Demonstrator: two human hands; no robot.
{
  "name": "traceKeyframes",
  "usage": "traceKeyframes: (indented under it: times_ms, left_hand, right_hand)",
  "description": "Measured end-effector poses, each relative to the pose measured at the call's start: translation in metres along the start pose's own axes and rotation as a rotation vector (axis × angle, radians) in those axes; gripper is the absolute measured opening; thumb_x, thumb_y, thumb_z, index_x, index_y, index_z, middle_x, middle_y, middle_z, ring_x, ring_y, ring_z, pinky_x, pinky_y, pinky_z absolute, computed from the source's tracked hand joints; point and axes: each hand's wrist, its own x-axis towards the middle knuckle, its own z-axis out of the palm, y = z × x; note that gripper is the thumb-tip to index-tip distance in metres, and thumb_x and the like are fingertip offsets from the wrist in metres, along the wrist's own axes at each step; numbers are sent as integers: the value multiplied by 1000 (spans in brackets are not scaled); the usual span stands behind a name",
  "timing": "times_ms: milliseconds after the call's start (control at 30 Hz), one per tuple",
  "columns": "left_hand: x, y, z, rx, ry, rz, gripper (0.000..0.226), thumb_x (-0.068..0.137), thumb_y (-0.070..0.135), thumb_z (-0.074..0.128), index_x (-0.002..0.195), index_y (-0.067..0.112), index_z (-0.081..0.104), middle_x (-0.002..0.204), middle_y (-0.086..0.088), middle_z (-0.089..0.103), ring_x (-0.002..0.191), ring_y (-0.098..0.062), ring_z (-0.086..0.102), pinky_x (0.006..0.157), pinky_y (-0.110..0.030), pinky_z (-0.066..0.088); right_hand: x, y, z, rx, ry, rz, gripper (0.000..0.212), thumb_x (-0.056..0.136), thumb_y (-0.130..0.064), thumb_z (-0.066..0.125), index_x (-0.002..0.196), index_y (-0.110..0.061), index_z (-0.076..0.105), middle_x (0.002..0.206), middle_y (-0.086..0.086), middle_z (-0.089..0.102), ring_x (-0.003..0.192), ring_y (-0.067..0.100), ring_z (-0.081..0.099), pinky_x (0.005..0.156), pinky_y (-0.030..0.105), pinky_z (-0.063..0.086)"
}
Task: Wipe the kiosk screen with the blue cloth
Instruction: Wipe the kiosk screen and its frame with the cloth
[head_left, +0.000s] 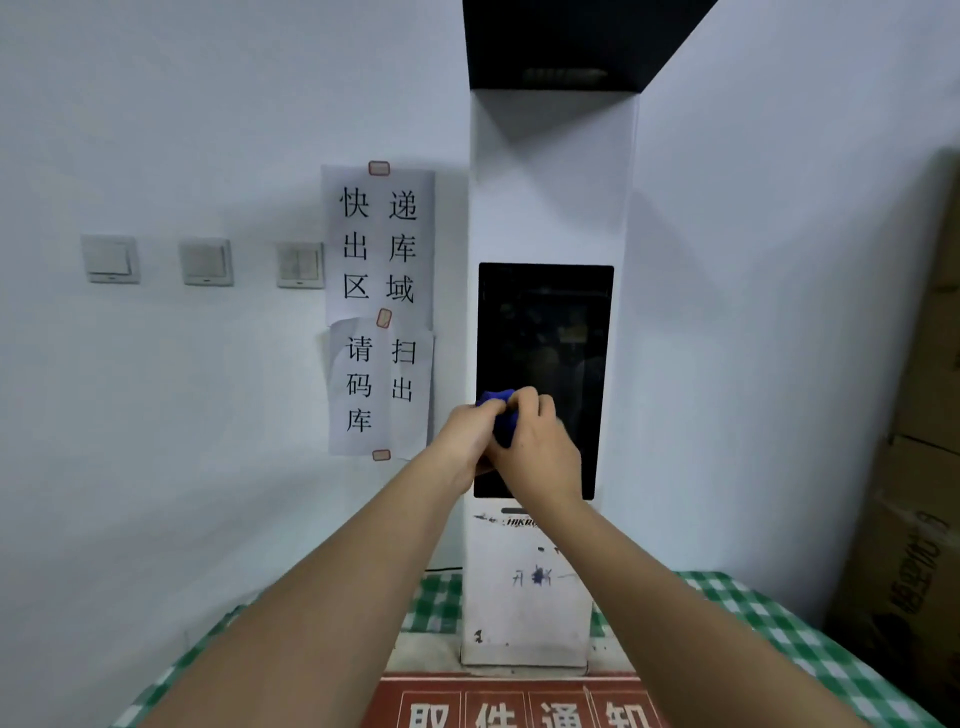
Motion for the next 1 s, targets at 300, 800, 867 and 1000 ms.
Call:
traceKeyframes:
  times_ms: [300, 800, 867, 1000]
  left_hand:
    - [22, 45, 3, -137, -110, 92, 27, 95, 23, 42, 106, 10, 63, 87, -9, 69, 80, -21, 66, 72, -30, 56]
    - [98, 80, -23, 515, 10, 339, 68, 92, 20, 47, 152, 15, 16, 156, -9, 19, 139, -28, 32, 108, -34, 31]
    - [103, 78, -22, 514, 11, 329, 72, 92, 20, 48, 153, 13, 11, 158, -9, 16, 140, -28, 30, 109, -35, 29]
    - [113, 69, -21, 521, -30, 353, 66, 92, 15, 46, 150, 11, 18, 153, -10, 27, 134, -26, 38, 95, -28, 34]
  right_hand:
    - [67, 2, -17, -75, 145, -117, 25, 90, -31, 54, 112, -19, 50, 111, 3, 49, 87, 21, 53, 53, 29, 38]
    - [191, -9, -11, -162, 486, -336, 18, 83, -19, 69, 100, -11, 70, 100, 9, 59, 82, 25, 57, 45, 26, 37]
    - [199, -12, -2, -230, 533, -345, 16, 78, -17, 74, 92, -11, 71, 93, 9, 61, 78, 26, 58, 40, 23, 34]
    - [198, -9, 21, -264, 574, -345, 16, 75, -14, 76, 90, -13, 71, 87, 7, 61, 73, 24, 57, 40, 22, 33]
